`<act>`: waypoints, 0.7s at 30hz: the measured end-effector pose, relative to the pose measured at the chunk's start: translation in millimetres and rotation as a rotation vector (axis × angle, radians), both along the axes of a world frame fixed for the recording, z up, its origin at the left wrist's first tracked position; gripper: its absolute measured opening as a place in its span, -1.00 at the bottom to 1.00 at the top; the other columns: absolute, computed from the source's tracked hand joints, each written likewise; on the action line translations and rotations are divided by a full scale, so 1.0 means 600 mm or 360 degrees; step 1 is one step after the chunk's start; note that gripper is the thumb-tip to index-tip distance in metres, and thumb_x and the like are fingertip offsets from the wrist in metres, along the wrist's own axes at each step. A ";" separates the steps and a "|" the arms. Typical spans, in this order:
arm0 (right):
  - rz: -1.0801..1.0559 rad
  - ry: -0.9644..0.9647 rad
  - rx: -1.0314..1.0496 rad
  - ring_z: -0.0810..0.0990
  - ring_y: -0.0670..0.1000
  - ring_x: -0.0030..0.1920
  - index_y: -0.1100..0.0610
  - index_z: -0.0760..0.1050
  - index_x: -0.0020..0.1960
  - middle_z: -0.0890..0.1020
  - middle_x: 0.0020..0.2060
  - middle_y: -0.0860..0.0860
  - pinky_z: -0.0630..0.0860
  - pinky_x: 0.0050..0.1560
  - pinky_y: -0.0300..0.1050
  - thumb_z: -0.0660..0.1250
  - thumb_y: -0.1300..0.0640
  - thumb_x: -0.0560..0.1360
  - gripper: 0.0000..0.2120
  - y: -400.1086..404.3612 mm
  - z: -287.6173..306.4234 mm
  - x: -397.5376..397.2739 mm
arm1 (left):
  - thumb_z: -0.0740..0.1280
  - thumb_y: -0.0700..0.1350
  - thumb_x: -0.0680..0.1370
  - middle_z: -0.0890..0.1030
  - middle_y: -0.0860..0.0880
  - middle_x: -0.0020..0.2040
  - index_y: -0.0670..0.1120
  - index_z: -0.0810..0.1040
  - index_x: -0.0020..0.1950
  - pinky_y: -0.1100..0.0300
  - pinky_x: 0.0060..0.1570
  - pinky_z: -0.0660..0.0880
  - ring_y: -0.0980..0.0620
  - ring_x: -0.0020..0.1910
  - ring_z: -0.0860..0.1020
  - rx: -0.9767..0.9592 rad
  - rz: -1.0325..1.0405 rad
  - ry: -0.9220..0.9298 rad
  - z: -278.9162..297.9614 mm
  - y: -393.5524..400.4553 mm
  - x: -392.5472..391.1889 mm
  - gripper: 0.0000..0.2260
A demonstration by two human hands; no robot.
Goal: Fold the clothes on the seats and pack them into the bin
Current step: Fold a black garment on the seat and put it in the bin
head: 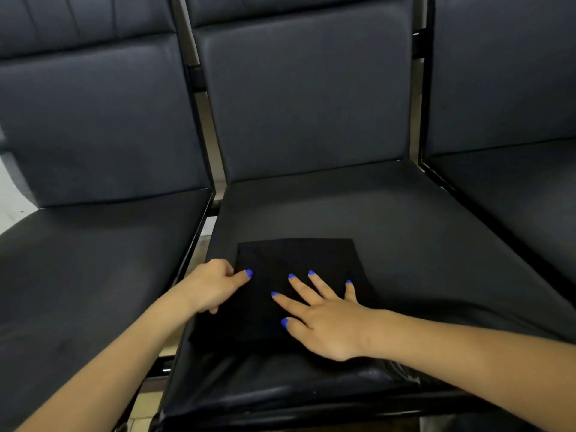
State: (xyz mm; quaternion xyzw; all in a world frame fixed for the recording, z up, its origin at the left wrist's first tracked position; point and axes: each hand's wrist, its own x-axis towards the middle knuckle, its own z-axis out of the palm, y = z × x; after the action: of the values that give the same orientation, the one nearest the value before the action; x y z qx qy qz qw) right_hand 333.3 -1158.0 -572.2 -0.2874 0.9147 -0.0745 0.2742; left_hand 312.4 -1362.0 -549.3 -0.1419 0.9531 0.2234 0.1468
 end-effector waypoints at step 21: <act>-0.0022 -0.0733 -0.0241 0.07 -0.05 0.52 -0.11 0.23 0.49 0.21 0.50 -0.11 0.00 0.45 -0.16 0.17 0.03 0.62 -0.55 0.090 0.092 -0.020 | 0.41 -0.26 0.39 0.61 -0.17 -0.25 -0.27 0.57 -0.09 0.23 -0.43 0.57 0.01 -0.38 0.61 0.2094 0.0694 -0.0518 0.004 0.077 0.058 -0.86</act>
State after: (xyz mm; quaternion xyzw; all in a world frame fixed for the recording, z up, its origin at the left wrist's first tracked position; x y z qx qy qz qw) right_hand 321.2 -1103.8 -517.0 -0.2763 0.8217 -0.2082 0.4529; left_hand 347.5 -1316.0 -546.9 -0.2430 0.5364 0.7526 0.2945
